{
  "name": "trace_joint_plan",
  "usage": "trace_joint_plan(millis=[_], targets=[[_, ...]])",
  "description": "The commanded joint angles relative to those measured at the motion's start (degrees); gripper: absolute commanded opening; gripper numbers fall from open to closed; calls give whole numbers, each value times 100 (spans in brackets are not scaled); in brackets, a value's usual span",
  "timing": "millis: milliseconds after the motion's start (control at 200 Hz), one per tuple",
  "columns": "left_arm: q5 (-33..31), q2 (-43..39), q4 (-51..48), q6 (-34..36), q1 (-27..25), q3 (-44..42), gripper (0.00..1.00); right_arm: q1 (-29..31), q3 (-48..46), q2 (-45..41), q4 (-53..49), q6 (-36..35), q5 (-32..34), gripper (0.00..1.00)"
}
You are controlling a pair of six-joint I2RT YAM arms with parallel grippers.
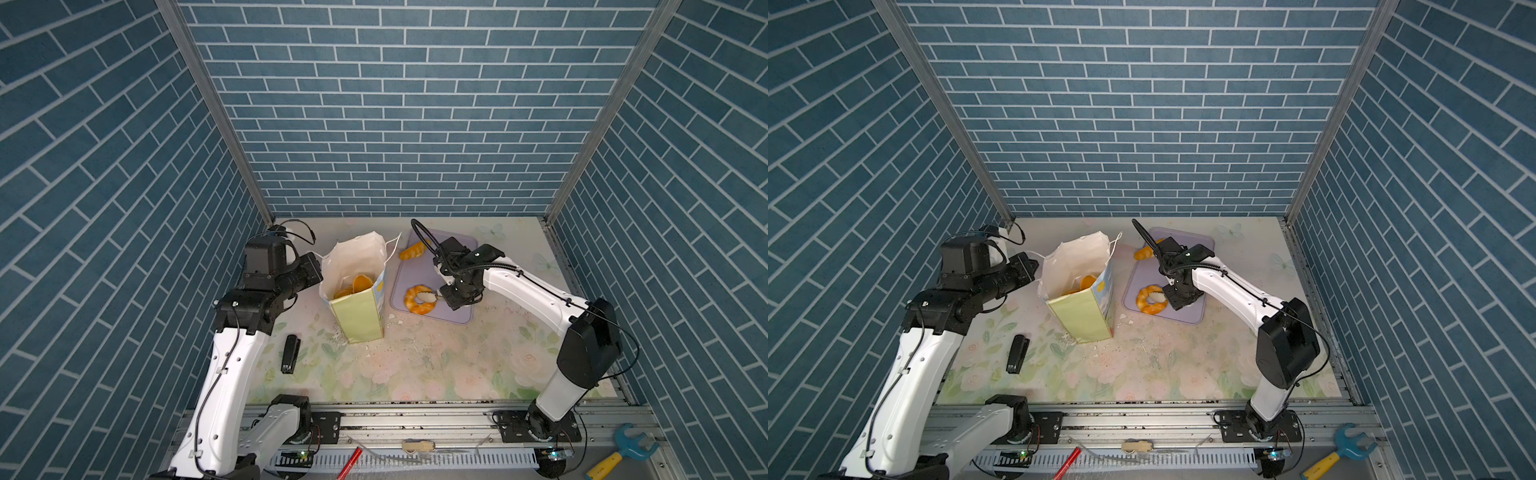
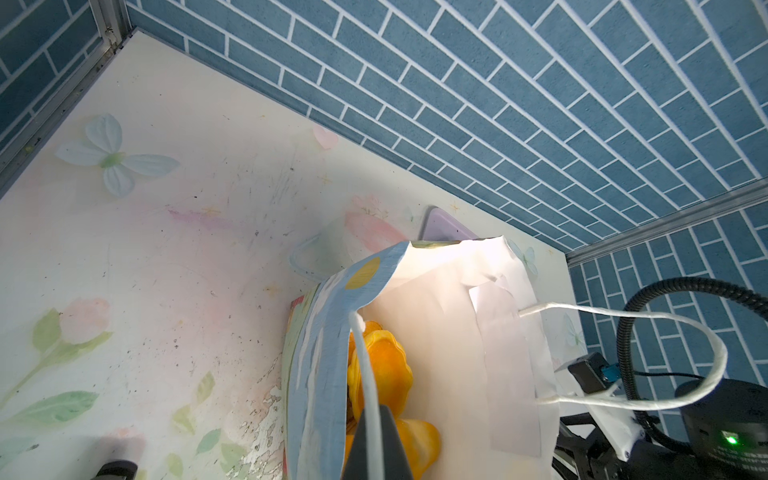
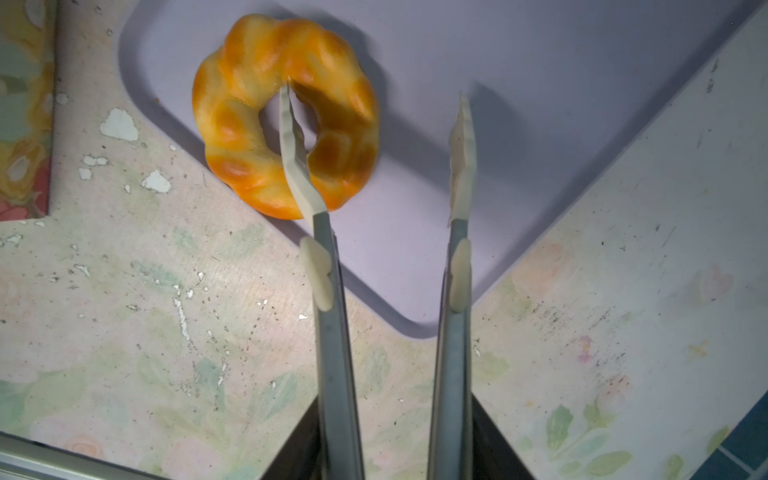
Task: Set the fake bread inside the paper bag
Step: 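Lower the tongs and pinch the orange ring bread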
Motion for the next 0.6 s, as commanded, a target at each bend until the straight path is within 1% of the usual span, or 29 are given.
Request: trace_joint_plan(millis=[0,165,335,435,595], targets=[[6,-5,-39,38,-10,-44,0,-14,235,150,84,-37,-94,46],[-6,14,-33,46,-3,-39,0,-15,386,415,119,-60,-224,42],[-12,12,-28,38,-5,-50,0,-8,566,549,44,-54,-118,32],[-12,11,-33,33,2,-59,0,-14,624,492,-13,-38,-25,27],[15,-26,11,-4,-5,-119,0,-31,618,208,-54,-3,150,23]])
